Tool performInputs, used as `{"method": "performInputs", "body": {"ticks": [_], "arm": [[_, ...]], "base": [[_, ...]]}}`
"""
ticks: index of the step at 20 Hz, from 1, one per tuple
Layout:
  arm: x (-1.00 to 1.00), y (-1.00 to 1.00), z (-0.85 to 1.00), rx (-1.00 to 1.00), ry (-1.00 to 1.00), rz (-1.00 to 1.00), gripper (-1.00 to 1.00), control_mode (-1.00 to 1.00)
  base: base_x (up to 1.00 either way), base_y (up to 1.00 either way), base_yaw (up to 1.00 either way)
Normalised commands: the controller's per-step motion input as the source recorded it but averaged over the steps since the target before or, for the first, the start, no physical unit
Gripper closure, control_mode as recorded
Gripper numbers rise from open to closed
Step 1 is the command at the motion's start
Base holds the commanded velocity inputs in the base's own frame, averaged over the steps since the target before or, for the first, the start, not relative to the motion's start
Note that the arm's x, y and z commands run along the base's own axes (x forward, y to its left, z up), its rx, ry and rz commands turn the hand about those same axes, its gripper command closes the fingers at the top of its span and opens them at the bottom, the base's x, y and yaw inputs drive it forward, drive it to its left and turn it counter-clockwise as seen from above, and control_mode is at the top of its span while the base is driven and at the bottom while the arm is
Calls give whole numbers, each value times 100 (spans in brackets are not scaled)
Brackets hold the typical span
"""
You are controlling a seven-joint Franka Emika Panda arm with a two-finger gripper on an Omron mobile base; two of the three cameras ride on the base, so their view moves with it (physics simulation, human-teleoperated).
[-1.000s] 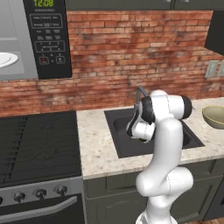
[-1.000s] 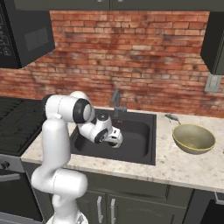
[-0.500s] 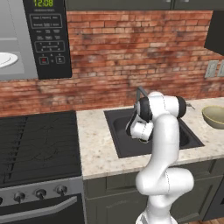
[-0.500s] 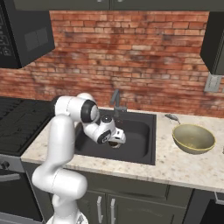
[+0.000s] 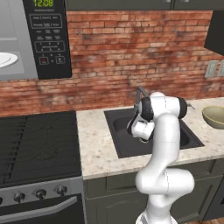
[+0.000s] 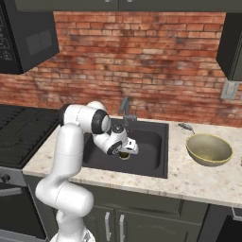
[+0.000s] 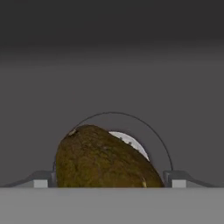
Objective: Pick the avocado from the sink and place it in the bowl. Then pick the bowl and place it in the microwave. Then close the microwave door and press the start button.
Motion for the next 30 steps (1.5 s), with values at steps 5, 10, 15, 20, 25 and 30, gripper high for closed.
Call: {"method": "performInputs", "body": {"ticks": [5, 10, 15, 20, 25, 30], "arm": [[-40, 15, 1, -8, -4, 0, 100, -100], [-41, 6, 60, -4, -5, 0, 100, -100], [-10, -9, 100, 0, 0, 0, 100, -100], [-25, -36, 100, 0, 4, -2, 100, -100], [-37, -64, 100, 2, 18, -11, 100, -100], [-49, -66, 100, 0, 19, -20, 100, -100]], "base": [[0, 0, 0], [0, 0, 0], [0, 0, 0], [0, 0, 0], [0, 0, 0], [0, 0, 0]]}}
